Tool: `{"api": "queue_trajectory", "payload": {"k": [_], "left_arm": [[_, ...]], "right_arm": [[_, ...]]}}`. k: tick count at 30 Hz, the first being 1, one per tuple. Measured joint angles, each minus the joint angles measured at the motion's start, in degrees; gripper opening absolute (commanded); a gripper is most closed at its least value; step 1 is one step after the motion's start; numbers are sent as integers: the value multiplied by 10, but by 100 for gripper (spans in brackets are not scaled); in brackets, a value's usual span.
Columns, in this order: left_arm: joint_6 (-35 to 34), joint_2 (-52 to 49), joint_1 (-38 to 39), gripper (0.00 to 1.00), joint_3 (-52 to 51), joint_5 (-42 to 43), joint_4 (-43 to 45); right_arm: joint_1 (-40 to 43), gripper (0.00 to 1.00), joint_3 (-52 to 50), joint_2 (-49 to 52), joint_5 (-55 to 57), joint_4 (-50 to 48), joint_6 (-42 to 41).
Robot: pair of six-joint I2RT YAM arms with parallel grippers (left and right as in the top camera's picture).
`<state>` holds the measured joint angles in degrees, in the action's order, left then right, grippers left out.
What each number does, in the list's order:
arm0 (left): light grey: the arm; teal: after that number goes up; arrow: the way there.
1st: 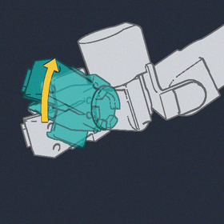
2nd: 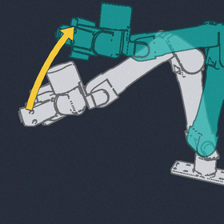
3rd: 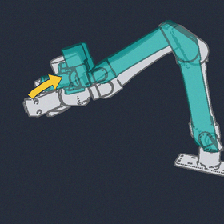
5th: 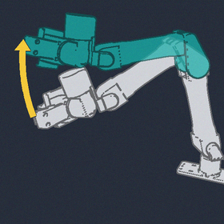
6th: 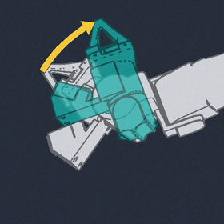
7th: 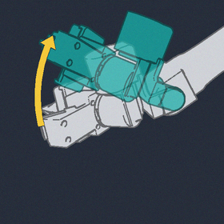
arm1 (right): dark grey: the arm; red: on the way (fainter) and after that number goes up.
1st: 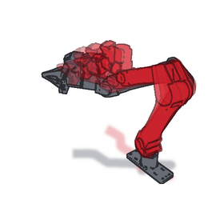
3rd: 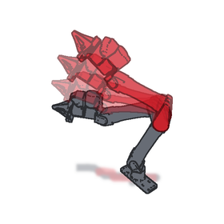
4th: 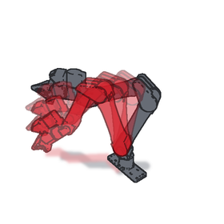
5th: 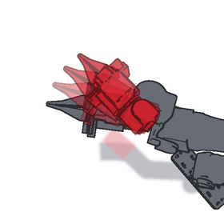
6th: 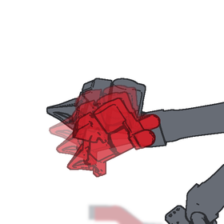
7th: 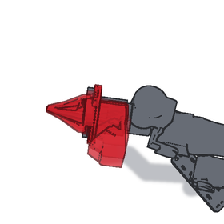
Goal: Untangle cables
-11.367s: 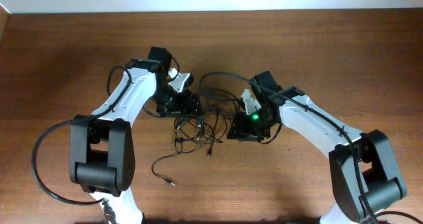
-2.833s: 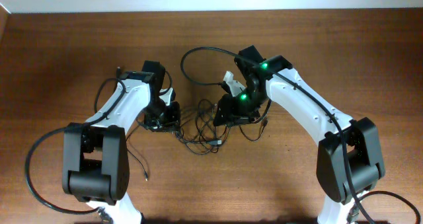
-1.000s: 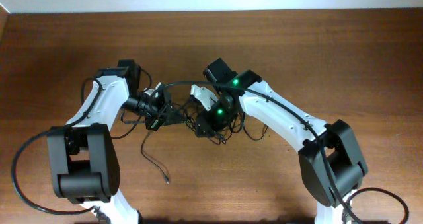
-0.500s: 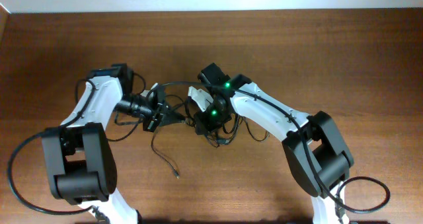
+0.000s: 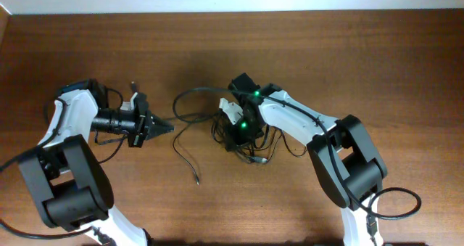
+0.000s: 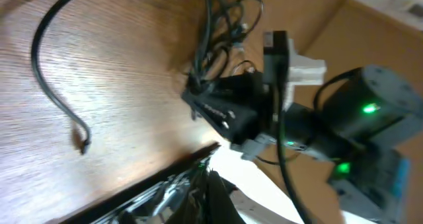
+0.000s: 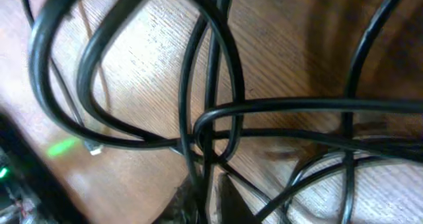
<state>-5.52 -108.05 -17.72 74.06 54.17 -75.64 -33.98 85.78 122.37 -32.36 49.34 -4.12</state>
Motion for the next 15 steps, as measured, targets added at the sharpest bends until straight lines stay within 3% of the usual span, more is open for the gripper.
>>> {"api": "queue_trajectory", "payload": {"k": [2,4,8,10,15], "left_arm": [[0,0,23,14,0,-15,14],[4,0,53,25,0,-25,35],[4,0,131,28,0,-69,72],[4,0,169,30,1,-95,82],[-3,0,245,28,1,-188,129]], "right_arm": [[20,61,33,0,-51,52,3],[39,68,64,0,-87,83,2],[57,68,71,-1,-117,101,3],[59,61,71,-1,-119,100,2],[62,57,71,0,-95,80,-52]]}}
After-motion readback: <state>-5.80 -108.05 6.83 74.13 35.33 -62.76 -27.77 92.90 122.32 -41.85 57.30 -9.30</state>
